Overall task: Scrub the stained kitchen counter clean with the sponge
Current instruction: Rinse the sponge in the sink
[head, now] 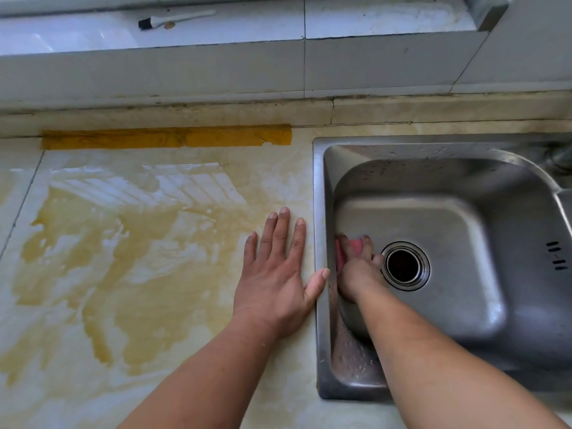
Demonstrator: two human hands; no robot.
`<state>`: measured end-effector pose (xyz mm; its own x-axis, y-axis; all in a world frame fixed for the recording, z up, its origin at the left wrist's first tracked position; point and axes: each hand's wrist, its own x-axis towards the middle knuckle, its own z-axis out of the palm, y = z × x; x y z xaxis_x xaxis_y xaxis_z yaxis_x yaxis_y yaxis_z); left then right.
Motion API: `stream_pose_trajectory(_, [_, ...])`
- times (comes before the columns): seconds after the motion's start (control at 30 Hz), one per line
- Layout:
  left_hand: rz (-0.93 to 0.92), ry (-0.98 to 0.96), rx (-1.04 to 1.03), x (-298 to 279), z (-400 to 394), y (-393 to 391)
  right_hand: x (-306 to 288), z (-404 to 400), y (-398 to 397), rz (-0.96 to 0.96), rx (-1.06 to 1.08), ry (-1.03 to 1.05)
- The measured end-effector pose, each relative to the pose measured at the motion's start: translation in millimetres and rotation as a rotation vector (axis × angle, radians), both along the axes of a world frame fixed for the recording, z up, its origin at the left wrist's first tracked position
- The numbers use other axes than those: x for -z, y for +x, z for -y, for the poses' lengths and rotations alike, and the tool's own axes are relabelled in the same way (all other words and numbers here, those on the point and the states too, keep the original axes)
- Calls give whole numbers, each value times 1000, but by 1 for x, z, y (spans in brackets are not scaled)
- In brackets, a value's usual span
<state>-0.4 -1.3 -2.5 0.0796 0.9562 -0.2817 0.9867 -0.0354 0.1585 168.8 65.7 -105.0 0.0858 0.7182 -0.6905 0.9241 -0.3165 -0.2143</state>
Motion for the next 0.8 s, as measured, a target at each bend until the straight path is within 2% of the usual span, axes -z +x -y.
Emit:
stream_pose_trajectory(0.5, [-9, -10, 1, -1, 0, 0, -1, 2, 13, 34, -77, 59])
stream_pose_trajectory(0.8, [-4, -18, -1, 2, 0, -2, -36, 13, 28, -27, 37, 160])
